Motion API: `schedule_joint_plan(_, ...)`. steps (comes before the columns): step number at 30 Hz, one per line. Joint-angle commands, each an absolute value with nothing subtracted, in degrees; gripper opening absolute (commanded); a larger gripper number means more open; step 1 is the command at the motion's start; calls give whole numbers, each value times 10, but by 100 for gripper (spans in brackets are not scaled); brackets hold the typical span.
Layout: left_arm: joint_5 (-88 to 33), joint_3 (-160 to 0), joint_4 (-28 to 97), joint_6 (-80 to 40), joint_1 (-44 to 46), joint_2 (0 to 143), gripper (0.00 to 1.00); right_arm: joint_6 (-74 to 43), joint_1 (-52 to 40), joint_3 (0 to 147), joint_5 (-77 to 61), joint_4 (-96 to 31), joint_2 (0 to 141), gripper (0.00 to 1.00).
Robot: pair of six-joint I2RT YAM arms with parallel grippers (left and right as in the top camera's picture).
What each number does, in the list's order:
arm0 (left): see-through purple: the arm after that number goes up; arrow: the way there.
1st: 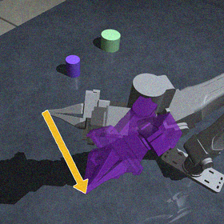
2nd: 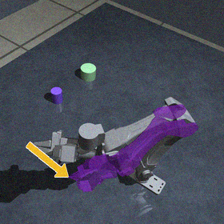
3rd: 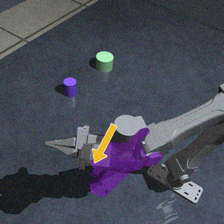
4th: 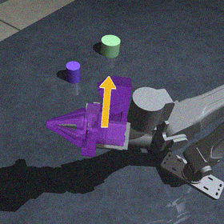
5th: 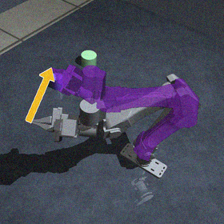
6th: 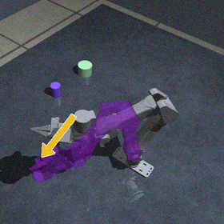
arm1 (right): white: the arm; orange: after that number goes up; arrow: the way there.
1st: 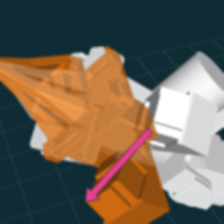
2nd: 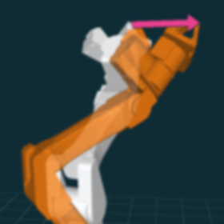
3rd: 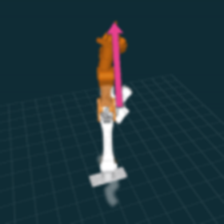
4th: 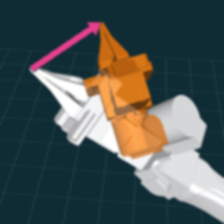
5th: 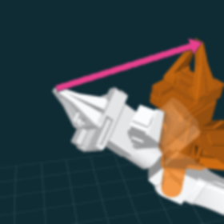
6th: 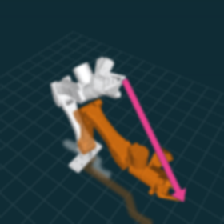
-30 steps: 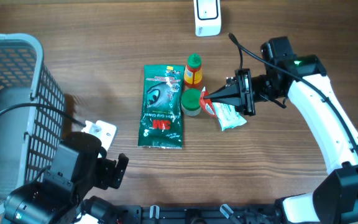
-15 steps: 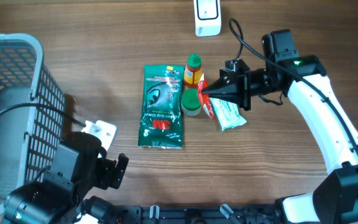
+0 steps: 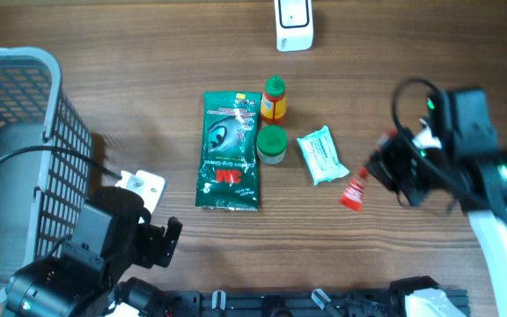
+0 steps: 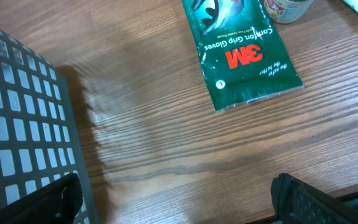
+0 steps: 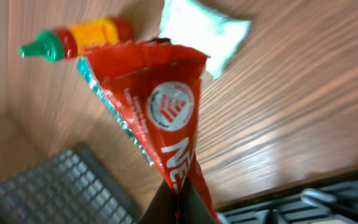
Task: Scan the item barcode
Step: 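Lift Nescafe stick with right gripper and hold it at the scanner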
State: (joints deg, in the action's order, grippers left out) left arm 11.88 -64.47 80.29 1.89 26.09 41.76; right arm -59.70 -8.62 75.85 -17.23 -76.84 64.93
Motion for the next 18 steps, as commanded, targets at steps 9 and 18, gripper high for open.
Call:
schedule_joint_plan(9,114,-646,802,24,259,416,100,-800,-86,761,56,-760,660,4)
schedule_joint_plan(18,114,-646,802,24,259,416,100,-876,-86,761,54,-332,958,5)
